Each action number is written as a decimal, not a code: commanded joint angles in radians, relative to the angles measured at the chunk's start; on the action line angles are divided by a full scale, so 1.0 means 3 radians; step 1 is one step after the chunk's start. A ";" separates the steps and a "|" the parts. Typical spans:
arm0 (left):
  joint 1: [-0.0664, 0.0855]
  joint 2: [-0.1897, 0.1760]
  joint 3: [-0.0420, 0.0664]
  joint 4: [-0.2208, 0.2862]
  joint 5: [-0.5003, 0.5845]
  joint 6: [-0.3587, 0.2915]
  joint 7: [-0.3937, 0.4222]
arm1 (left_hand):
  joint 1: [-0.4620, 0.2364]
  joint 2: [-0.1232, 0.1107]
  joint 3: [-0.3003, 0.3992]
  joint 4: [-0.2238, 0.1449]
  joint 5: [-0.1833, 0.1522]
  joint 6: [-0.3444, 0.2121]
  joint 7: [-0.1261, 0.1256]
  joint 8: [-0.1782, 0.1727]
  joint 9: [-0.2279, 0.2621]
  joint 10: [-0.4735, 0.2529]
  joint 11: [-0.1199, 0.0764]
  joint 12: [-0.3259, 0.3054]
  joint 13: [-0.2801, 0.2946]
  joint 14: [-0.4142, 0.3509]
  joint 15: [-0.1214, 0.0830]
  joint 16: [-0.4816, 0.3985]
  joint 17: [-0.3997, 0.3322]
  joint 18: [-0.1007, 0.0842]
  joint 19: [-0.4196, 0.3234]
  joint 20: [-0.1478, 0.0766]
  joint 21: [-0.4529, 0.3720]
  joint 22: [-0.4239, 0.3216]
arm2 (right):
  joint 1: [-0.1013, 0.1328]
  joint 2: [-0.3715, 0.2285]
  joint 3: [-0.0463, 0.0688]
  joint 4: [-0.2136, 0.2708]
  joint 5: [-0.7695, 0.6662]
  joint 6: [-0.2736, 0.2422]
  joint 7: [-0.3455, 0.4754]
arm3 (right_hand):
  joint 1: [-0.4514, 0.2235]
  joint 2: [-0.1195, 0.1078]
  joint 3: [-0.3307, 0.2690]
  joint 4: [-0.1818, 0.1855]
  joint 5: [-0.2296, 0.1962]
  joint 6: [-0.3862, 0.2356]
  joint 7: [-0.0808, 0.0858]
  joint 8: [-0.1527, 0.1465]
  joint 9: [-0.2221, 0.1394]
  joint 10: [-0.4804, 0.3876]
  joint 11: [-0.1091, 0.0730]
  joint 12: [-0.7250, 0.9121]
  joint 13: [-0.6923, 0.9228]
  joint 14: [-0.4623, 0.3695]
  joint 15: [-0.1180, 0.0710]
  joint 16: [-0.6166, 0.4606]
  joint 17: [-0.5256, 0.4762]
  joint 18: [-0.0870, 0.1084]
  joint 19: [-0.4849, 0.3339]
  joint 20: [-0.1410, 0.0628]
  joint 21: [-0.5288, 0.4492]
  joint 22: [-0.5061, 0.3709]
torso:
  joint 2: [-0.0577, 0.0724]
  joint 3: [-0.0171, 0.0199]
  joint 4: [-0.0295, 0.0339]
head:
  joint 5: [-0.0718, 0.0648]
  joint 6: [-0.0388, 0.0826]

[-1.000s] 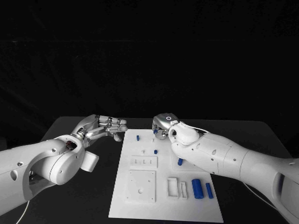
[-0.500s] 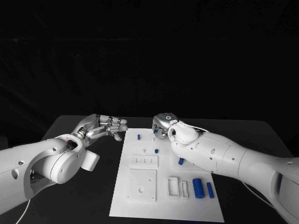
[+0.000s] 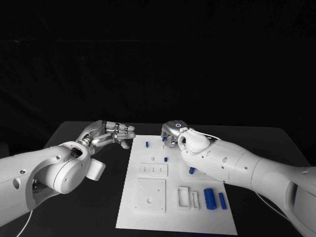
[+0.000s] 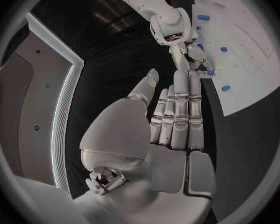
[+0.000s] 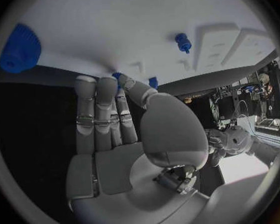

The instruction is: Assemble the parts on the task board

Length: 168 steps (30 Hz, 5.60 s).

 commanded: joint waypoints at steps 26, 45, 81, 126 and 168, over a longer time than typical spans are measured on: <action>0.0021 -0.0054 0.0002 -0.0029 0.0020 0.0000 0.0039 | 0.0066 -0.0015 0.0002 -0.0003 0.0009 0.0001 -0.0019 -0.0001 -0.0005 -0.0090 0.0007 -0.0007 -0.0002 -0.0002 0.0013 -0.0002 -0.0015 0.0038 -0.0033 0.0017 0.0014 0.0007 | 0.0036 -0.0852 0.0328 0.0740 0.0444 -0.0053 0.0068 | 0.0039 -0.0268 -0.0400 0.0232 0.0272 -0.0094 -0.0043 0.0015 0.0002 0.0847 -0.0260 0.0153 0.0194 0.0000 -0.0157 0.0073 -0.0077 0.0010 0.0150 -0.0108 -0.0095 -0.0004 | -0.0011 0.0029 -0.0117 | 0.0039 0.0084; 0.0022 -0.0052 0.0002 -0.0088 0.0014 0.0046 0.0046 | 0.0052 -0.0074 -0.0059 0.0051 0.0011 -0.0208 0.0001 -0.0018 -0.0014 -0.0054 0.0002 -0.0006 -0.0001 0.0003 0.0018 0.0013 -0.0003 0.0028 -0.0022 0.0022 -0.0011 -0.0019 | 0.0055 -0.0993 0.0407 0.0619 0.0840 0.0705 0.0130 | 0.0062 -0.0157 -0.1556 0.0393 0.0959 -0.0371 -0.0010 0.0007 0.0012 0.0417 -0.0231 0.3475 0.4004 -0.0035 -0.0143 0.0817 0.1260 -0.0052 0.0116 -0.0120 0.1623 0.0416 | -0.0007 0.0052 -0.0133 | 0.0022 0.0104; 0.0022 -0.0042 0.0002 -0.0092 -0.0004 0.0068 0.0055 | 0.0098 -0.0146 -0.0076 0.0236 0.0014 -0.0371 -0.0006 -0.0020 -0.0017 -0.0015 -0.0011 -0.0004 -0.0001 0.0009 0.0011 0.0081 0.0035 0.0017 0.0045 0.0013 -0.0059 -0.0081 | 0.0020 -0.0759 0.0390 0.0346 0.0610 0.0859 -0.0051 | 0.0069 -0.0161 -0.1247 0.0341 0.0835 -0.0458 0.0018 0.0005 0.0006 0.0418 -0.0216 0.3489 0.4068 -0.0016 -0.0131 0.0795 0.1375 -0.0047 0.0090 -0.0105 0.1777 0.0431 | -0.0005 0.0050 -0.0121 | 0.0009 0.0064; 0.0014 0.0060 -0.0003 -0.0191 -0.0004 0.0114 0.0040 | 0.0094 -0.0127 -0.0089 0.0220 0.0014 -0.0382 0.0001 -0.0023 -0.0019 -0.0037 -0.0005 -0.0005 -0.0001 0.0007 0.0014 0.0083 0.0033 0.0021 0.0040 0.0015 -0.0047 -0.0082 | 0.0002 -0.0655 0.0310 0.0217 0.0655 0.1033 0.0027 | 0.0020 -0.0173 -0.1503 0.0425 0.0956 -0.0518 0.0023 0.0007 0.0006 0.0383 -0.0206 0.3445 0.4043 -0.0016 -0.0124 0.0767 0.1382 -0.0049 0.0076 -0.0098 0.1755 0.0427 | -0.0006 0.0051 -0.0128 | 0.0011 0.0006; 0.0010 0.0054 -0.0007 -0.0197 -0.0004 0.0107 0.0021 | 0.0096 -0.0113 -0.0094 0.0208 0.0015 -0.0379 0.0007 -0.0022 -0.0019 -0.0043 -0.0002 -0.0004 -0.0001 0.0008 0.0015 0.0084 0.0032 0.0023 0.0039 0.0016 -0.0040 -0.0083 | -0.0005 -0.0647 0.0259 0.0324 0.0470 0.0756 -0.0094 | 0.0045 -0.0064 -0.1093 0.0444 0.0614 0.0224 -0.0170 0.0006 0.0039 0.0521 -0.0302 0.3571 0.4124 0.0005 -0.0211 0.0811 0.1465 -0.0125 0.0087 -0.0188 0.1850 0.0442 | 0.0000 0.0058 -0.0135 | 0.0010 -0.0012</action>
